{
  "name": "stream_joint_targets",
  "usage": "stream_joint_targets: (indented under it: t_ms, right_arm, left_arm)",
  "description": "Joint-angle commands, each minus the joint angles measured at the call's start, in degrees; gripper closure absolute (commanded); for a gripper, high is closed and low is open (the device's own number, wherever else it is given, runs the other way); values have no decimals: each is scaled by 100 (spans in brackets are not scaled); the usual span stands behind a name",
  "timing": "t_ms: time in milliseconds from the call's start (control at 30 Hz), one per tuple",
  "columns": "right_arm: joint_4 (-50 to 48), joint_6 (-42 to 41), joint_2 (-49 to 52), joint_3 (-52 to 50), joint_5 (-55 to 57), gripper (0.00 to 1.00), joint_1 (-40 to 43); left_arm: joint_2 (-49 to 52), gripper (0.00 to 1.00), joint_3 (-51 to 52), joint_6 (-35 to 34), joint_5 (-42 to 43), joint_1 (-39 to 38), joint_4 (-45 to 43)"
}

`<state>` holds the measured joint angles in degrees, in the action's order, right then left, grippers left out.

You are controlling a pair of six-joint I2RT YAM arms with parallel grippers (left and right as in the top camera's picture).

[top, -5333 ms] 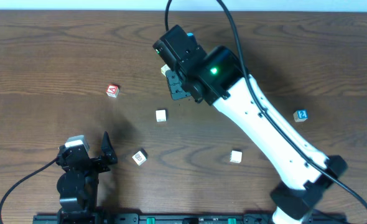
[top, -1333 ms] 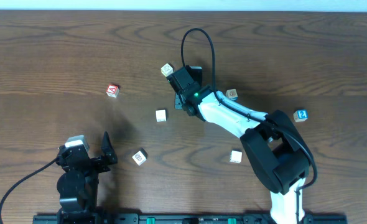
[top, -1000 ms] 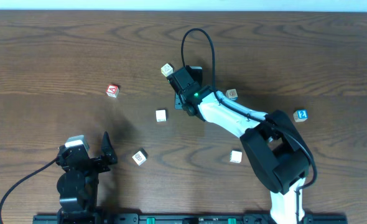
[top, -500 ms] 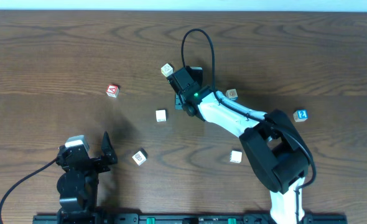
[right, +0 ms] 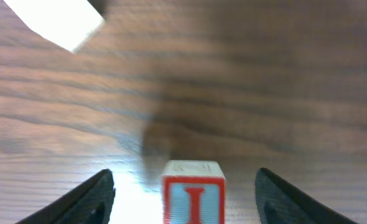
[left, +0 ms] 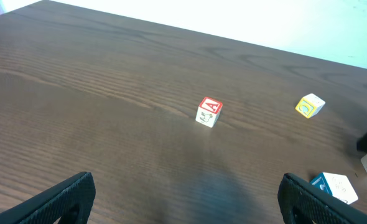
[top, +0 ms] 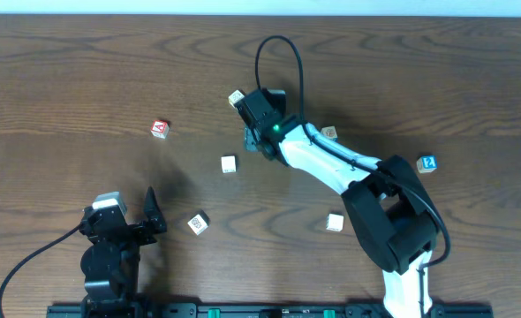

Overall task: Spell out Ai2
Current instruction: 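Lower the red 'I' block onto the table and open the right gripper, then lift the right gripper and move it right toward the blue '2' block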

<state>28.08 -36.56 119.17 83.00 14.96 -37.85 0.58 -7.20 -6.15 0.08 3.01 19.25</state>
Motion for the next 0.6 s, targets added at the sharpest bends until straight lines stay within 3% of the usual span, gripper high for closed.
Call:
stream_joint_targets:
  t_ms: [0, 167, 567]
  right_arm:
    - [184, 254, 68, 481, 74, 22, -33]
    - [802, 299, 61, 1174, 254, 12, 17]
    - [2535, 1209, -87, 3453, 302, 1, 306]
  left_arm:
    - [-33, 5, 127, 28, 59, 24, 44]
    - [-33, 5, 127, 28, 59, 24, 44]
    - [-33, 5, 127, 28, 59, 24, 42]
